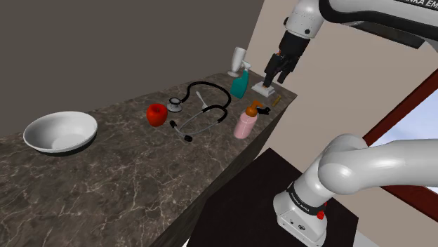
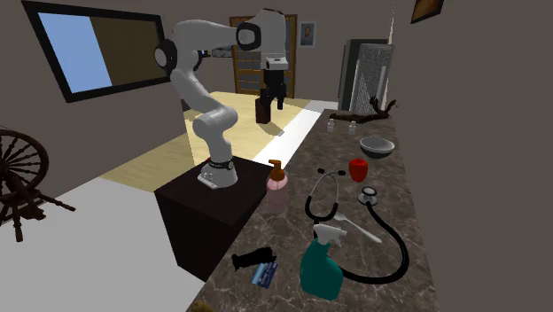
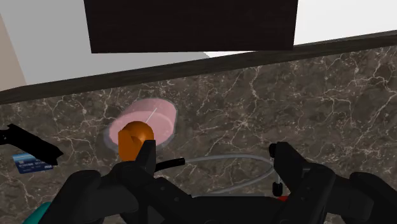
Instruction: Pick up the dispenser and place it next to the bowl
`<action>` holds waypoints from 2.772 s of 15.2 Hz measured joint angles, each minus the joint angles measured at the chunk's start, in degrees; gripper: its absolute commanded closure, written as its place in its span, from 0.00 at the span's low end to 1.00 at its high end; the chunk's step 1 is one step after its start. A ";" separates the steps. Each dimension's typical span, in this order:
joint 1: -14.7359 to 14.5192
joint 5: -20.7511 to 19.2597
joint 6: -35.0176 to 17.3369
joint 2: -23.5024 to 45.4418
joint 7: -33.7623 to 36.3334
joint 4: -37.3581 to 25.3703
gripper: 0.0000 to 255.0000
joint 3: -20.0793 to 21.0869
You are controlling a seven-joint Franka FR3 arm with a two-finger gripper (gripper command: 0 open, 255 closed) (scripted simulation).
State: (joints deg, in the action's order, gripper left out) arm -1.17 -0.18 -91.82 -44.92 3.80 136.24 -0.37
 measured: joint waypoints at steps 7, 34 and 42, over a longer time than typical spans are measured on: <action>2.16 -4.51 -8.81 2.77 -0.75 6.33 0.00 -0.80; 7.89 -15.07 -33.91 17.29 2.03 16.60 1.00 -2.26; 7.88 -15.01 -33.49 17.06 1.90 16.41 1.00 -2.28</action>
State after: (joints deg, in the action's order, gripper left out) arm 6.71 -15.19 -125.30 -27.86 5.70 152.65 -2.65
